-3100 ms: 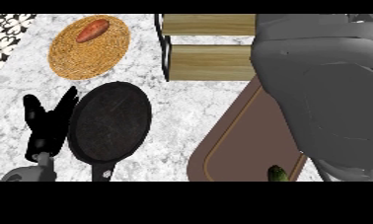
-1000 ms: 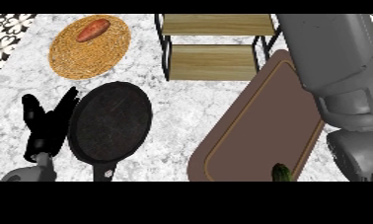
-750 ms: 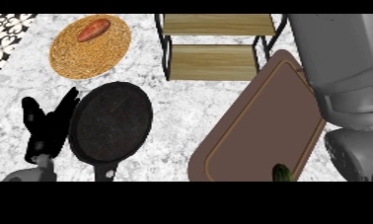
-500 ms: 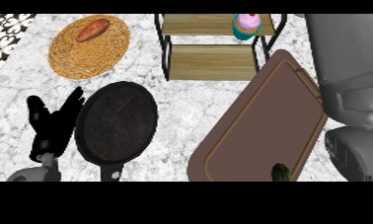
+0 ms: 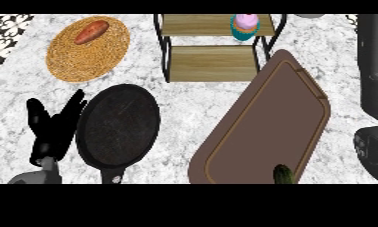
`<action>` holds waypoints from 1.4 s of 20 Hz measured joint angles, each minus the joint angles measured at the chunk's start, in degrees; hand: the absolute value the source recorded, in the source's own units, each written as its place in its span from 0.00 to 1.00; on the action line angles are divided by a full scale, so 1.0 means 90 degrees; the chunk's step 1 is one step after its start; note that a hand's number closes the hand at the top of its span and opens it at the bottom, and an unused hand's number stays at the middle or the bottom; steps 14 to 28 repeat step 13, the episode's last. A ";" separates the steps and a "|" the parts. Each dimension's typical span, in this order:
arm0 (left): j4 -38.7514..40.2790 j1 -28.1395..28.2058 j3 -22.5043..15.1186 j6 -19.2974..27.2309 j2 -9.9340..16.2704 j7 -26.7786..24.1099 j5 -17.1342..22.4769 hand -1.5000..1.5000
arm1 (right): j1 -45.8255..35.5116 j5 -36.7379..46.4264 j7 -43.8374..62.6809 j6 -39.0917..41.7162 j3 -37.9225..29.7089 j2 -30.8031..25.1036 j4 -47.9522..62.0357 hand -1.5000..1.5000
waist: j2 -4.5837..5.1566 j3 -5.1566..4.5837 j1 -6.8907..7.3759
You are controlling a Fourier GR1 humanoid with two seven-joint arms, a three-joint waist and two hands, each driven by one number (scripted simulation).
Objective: Pick the cupcake from the tray and place it in the tiered shelf
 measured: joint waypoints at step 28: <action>-0.0097 -0.0004 0.0019 -0.0005 -0.0073 0.0176 -0.0003 0.50 | 0.1429 -0.1175 0.0365 0.0818 -0.0979 -0.1438 -0.1490 0.00 | -0.0006 -0.0010 -0.0060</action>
